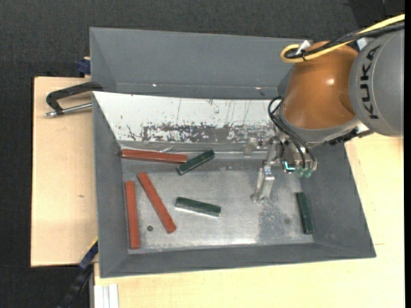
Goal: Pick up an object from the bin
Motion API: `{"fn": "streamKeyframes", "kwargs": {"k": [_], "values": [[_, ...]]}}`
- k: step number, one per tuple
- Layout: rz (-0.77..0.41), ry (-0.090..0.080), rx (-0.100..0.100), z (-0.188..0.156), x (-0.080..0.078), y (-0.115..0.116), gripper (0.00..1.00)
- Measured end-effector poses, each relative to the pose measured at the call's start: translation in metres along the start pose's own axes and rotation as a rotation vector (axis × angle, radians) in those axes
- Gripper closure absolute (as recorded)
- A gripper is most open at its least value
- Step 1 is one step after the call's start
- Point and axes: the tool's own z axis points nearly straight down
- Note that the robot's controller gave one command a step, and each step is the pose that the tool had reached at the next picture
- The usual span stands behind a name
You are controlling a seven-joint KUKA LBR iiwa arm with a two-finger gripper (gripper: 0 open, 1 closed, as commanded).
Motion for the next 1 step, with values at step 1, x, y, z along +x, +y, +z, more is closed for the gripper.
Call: {"fn": "streamKeyframes", "kwargs": {"k": [1], "values": [[-0.079,-0.006,0.001,0.0278,0.0087,0.0134,0.0]]}}
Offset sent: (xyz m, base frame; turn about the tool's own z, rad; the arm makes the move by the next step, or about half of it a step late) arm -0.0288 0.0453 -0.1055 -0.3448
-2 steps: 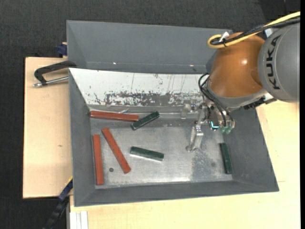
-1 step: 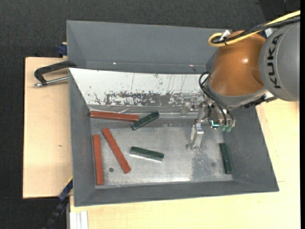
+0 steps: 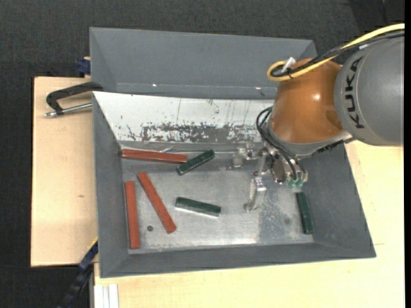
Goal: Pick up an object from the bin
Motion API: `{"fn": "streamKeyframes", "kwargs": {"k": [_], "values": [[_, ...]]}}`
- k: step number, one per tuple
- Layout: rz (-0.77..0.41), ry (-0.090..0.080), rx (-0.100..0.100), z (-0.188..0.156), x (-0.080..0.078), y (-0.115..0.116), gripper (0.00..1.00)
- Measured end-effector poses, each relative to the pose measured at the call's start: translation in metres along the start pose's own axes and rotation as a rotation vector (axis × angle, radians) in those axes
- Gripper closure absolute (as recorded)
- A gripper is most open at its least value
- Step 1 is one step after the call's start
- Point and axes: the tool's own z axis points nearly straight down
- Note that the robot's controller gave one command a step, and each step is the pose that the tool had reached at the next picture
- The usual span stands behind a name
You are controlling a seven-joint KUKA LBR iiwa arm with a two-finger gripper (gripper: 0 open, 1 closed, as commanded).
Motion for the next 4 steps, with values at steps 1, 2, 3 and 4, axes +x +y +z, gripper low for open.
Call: {"fn": "streamKeyframes", "kwargs": {"k": [1,2,3,4], "values": [[-0.199,0.004,-0.002,0.049,0.01,0.021,0.0],[-0.205,0.005,-0.003,0.077,0.008,0.077,1.0],[-0.205,0.006,-0.003,0.077,0.008,0.077,1.0],[-0.126,0.006,-0.002,-0.124,0.029,0.065,1.0]]}}
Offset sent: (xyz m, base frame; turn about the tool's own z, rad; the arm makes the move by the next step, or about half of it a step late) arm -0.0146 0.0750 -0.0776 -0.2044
